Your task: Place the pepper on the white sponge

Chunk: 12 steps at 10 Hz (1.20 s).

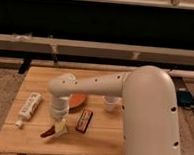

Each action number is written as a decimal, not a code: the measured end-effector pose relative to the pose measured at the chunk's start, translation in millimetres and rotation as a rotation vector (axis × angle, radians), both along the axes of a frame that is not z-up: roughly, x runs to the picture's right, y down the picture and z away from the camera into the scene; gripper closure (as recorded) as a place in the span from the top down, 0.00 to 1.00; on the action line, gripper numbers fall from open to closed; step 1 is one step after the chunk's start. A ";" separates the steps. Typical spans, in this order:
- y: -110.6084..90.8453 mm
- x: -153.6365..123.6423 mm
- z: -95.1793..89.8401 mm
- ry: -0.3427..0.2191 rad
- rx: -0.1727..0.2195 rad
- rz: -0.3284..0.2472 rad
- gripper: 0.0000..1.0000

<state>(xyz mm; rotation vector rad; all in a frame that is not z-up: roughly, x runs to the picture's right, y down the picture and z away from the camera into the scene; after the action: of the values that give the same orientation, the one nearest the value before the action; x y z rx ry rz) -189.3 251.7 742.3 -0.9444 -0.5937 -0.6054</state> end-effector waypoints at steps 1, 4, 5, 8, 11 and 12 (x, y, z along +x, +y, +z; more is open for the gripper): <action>-1.3 2.0 6.3 0.007 0.002 0.003 0.00; -8.1 9.2 16.8 0.027 0.014 0.023 0.00; -9.8 10.1 18.5 0.029 0.018 0.031 0.00; -18.4 11.0 22.6 0.028 0.031 0.061 0.00; -26.6 9.3 22.0 0.011 0.036 0.088 0.00; -28.9 9.0 22.1 0.007 0.038 0.095 0.00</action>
<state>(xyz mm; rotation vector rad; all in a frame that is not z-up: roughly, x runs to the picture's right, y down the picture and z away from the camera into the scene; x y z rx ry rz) -180.3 222.8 764.4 -0.8775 -0.6150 -0.5266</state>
